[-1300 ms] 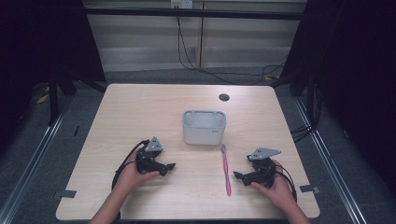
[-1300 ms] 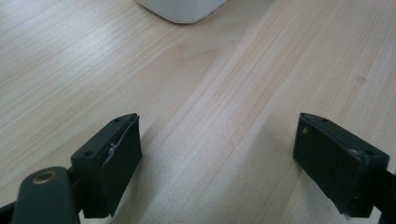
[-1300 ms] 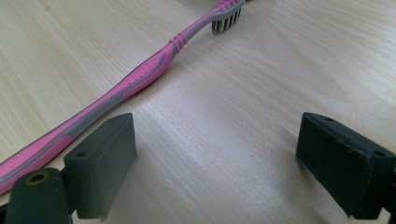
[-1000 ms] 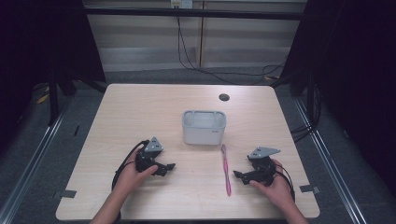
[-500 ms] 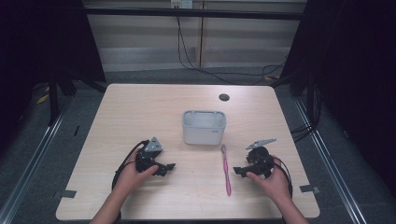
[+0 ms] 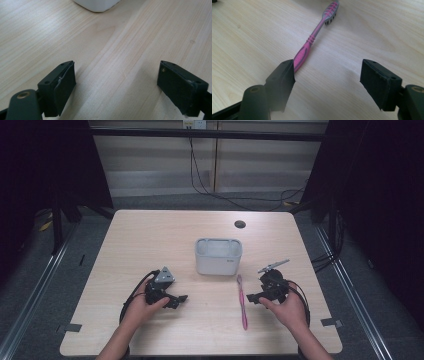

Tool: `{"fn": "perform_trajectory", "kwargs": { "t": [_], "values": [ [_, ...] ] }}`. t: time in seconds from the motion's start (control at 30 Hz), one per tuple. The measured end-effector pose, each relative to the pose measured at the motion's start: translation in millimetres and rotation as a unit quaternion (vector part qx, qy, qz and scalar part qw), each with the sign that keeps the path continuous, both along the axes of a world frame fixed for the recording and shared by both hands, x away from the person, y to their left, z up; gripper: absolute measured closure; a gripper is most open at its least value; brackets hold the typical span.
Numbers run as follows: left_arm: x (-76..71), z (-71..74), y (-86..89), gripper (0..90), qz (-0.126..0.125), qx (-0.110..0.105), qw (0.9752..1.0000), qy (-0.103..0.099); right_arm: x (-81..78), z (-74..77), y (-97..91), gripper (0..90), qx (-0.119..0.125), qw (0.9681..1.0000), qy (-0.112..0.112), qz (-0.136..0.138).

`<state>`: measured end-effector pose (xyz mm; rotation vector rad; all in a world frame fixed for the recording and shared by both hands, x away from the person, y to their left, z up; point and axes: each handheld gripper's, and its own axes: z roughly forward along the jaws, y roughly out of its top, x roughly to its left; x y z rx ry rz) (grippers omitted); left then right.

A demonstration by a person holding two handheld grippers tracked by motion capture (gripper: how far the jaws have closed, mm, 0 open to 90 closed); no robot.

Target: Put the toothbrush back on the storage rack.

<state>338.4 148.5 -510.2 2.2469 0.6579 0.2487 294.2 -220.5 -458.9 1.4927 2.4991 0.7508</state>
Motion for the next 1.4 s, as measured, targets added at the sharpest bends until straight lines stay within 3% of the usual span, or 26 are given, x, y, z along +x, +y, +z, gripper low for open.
{"fn": "perform_trajectory", "kwargs": {
  "t": [0.27, 0.5, 0.73, 0.97, 1.17, 1.4],
  "values": [
    [0.1, 0.1, 0.1, 14.6, 0.000, 0.001, 1.0000, 0.000, 9.6, 5.4, 9.6, 30.7, -0.001, 0.9999, 0.017, 0.002],
    [0.1, 0.1, 0.2, 14.6, -0.001, 0.002, 1.0000, -0.001, 16.7, 11.2, 14.9, 31.6, -0.017, 0.9996, 0.022, -0.001],
    [0.0, -0.1, 0.3, 14.7, -0.002, 0.001, 1.0000, -0.001, 21.5, 16.4, 21.8, 35.2, -0.013, 0.9993, 0.033, -0.009],
    [-0.6, -0.1, 0.7, 14.7, 0.000, 0.000, 1.0000, -0.002, 29.1, 14.2, 28.9, 39.1, -0.003, 0.9980, 0.060, -0.017],
    [-0.6, -0.1, 0.7, 14.8, 0.000, -0.001, 1.0000, -0.001, 32.8, 10.0, 34.7, 40.1, -0.022, 0.9973, 0.068, -0.015],
    [-0.7, -0.1, 0.8, 14.7, 0.000, -0.001, 1.0000, -0.001, 37.4, 6.8, 36.4, 39.6, -0.023, 0.9963, 0.080, -0.021]
  ]
}}
